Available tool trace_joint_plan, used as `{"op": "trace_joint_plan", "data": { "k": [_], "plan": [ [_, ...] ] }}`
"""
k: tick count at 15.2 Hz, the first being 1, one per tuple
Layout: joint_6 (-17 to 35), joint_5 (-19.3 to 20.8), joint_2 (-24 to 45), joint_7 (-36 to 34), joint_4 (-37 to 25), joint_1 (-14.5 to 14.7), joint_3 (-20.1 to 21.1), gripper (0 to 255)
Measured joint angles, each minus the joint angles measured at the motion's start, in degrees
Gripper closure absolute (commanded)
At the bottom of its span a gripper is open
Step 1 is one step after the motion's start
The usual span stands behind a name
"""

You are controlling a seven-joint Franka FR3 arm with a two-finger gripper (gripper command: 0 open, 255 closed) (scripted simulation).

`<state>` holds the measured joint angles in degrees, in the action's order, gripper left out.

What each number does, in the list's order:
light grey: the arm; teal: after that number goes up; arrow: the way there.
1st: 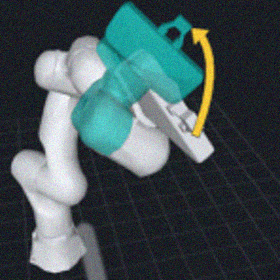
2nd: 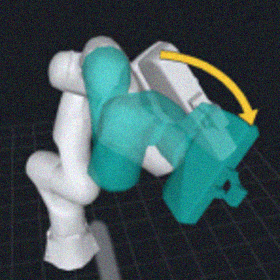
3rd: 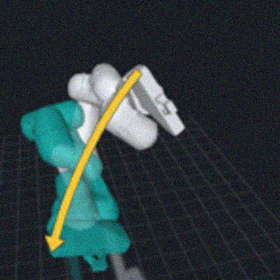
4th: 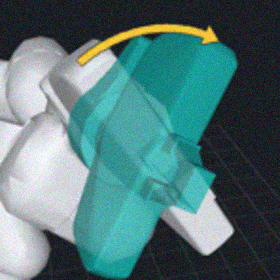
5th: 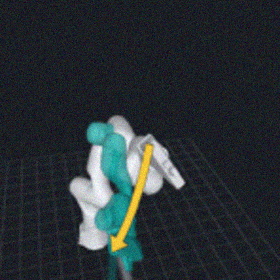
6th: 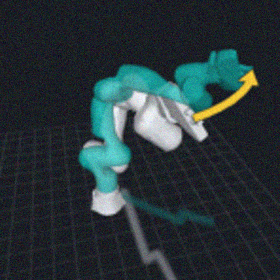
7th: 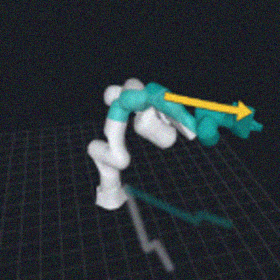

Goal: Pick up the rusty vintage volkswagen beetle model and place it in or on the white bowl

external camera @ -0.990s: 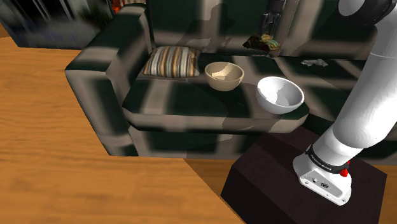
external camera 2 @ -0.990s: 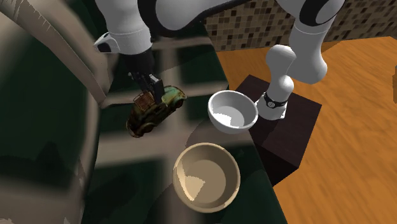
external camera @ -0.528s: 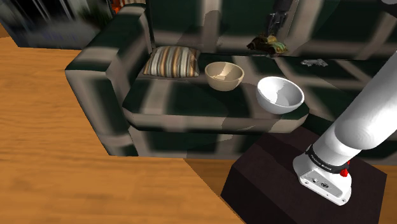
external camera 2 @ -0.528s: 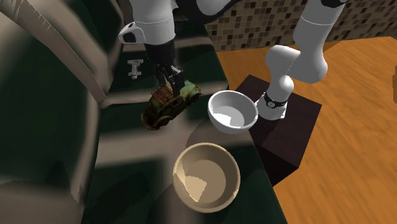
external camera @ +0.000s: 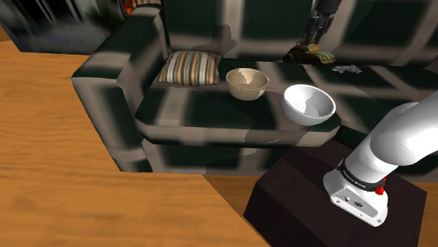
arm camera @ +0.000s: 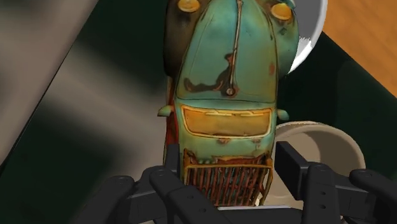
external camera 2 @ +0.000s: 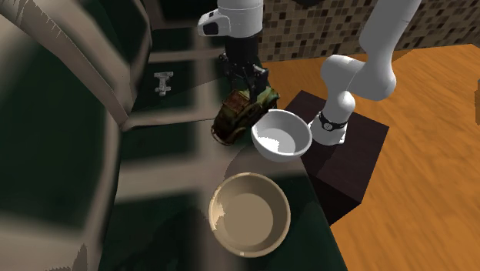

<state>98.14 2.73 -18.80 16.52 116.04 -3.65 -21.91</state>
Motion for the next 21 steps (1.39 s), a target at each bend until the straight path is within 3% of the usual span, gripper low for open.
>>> {"op": "trace_joint_plan", "data": {
  "k": [6, 12, 21],
  "plan": [
    [-3.5, 2.6, -14.2, -4.6, 10.3, -1.3, 4.3, 255],
    [-8.4, 2.7, -26.2, -8.1, 17.6, -2.5, 8.2, 255],
    [-3.0, 3.5, -28.9, -8.2, 25.8, -3.2, 7.8, 255]
  ]
}}
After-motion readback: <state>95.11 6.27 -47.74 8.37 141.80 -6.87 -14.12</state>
